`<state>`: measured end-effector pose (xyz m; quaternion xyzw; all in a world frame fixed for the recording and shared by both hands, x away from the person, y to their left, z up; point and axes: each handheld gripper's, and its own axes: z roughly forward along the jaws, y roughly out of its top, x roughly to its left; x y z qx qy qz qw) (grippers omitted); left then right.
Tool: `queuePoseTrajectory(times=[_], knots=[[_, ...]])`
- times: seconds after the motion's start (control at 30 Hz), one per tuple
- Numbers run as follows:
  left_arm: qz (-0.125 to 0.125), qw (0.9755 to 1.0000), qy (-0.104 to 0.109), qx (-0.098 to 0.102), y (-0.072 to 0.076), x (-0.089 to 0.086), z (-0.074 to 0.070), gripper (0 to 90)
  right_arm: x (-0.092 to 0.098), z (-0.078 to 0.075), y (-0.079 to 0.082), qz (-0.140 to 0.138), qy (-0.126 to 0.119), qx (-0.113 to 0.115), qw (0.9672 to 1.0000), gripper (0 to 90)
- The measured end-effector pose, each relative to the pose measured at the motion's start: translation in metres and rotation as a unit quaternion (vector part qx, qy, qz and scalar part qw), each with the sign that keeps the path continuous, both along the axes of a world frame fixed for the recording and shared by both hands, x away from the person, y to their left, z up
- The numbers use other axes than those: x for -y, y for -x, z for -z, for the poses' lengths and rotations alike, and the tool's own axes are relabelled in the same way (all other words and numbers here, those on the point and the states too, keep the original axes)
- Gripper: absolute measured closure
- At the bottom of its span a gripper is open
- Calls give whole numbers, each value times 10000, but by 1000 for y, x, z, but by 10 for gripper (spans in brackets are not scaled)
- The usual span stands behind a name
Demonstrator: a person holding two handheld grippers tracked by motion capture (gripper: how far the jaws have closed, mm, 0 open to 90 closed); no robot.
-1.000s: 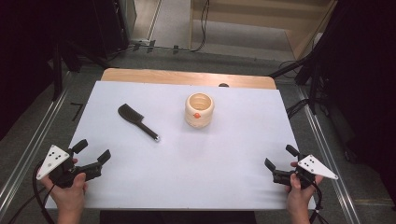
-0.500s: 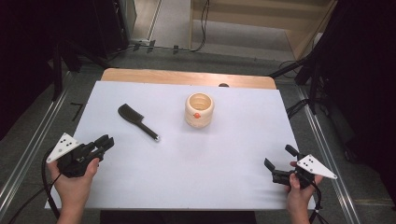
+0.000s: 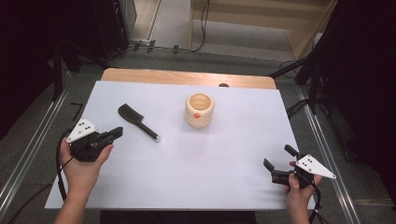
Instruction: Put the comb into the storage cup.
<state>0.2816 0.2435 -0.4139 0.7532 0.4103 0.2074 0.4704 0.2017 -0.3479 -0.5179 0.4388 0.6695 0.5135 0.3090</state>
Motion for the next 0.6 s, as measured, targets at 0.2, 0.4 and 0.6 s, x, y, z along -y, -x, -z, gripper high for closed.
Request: queuePoseTrajectory(times=[0.2, 0.4, 0.6], knots=[[100, 9999, -64, -111, -12, 10, -1, 897, 0, 0, 0, -13, 18, -12, 10000, 0], [216, 9995, -61, -215, -27, 21, -2, 897, -1, 0, 0, -7, 24, -20, 10000, 0], [340, 9990, -82, -280, -40, 33, 0, 898, -1, 0, 0, -19, 32, -23, 10000, 0]])
